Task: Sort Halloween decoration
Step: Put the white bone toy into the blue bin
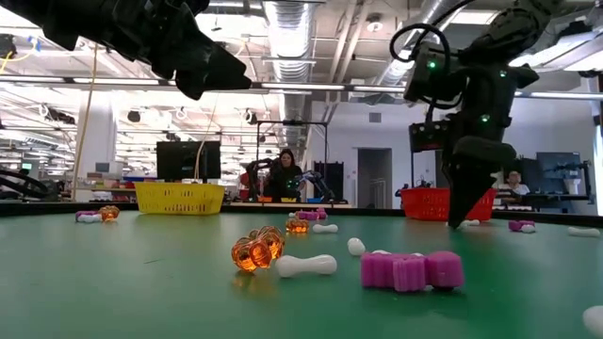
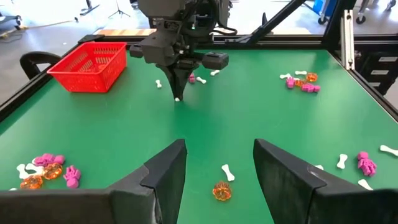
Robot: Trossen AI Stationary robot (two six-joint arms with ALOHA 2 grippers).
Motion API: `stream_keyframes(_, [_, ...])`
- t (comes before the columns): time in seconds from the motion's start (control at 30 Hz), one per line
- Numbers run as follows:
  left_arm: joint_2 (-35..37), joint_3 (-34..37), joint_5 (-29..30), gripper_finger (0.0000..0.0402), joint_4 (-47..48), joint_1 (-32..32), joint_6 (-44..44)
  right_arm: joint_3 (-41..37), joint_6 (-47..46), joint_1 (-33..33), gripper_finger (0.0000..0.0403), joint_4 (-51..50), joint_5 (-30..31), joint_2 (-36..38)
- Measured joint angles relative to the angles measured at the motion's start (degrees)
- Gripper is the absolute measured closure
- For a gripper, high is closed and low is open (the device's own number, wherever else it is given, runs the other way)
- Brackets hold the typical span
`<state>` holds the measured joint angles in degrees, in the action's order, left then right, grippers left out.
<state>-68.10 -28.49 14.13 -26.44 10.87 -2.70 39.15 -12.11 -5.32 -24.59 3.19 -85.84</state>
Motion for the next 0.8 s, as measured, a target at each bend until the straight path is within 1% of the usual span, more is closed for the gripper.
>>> stream_keyframes(0.17, [-0.10,0.00,-0.04,0.0224,0.01,0.00,0.83,-0.28,0.02,0.13,0.0376,2.29,-0.56,5.92])
stream_keyframes(0.27, [-1.36,0.00,-0.14,0.0224,-1.37,-0.02,1.56,0.01,-0.34,0.64,0.0377,7.70,-0.60,9.37])
stream_keyframes(0.33, [-3.31,0.00,-0.38,0.0224,-4.95,-0.07,2.02,-0.19,-1.36,1.47,0.0381,11.36,-0.58,10.58])
stream_keyframes(0.43, [-8.68,0.00,-0.66,0.0224,-15.06,-0.57,2.11,-0.09,-3.16,3.25,0.0382,20.90,-1.30,11.52])
stream_keyframes(0.53, [-16.21,0.00,-1.69,0.0224,-27.61,-2.23,0.81,-0.08,-4.73,5.80,0.0377,30.94,-1.63,11.04])
stream_keyframes(0.67, [-26.28,0.00,-1.45,0.0224,-44.05,-4.45,-1.43,-0.08,-4.88,9.36,0.0374,43.95,-1.74,9.61])
stream_keyframes(0.73, [-30.29,0.00,-2.67,0.0224,-50.09,-5.08,-1.18,0.01,-4.58,10.75,0.0378,47.86,-1.78,9.23])
stream_keyframes(0.8, [-33.43,0.00,-4.98,0.0224,-53.97,-5.45,-0.77,-0.06,-4.16,11.73,0.0380,50.38,-1.78,8.76])
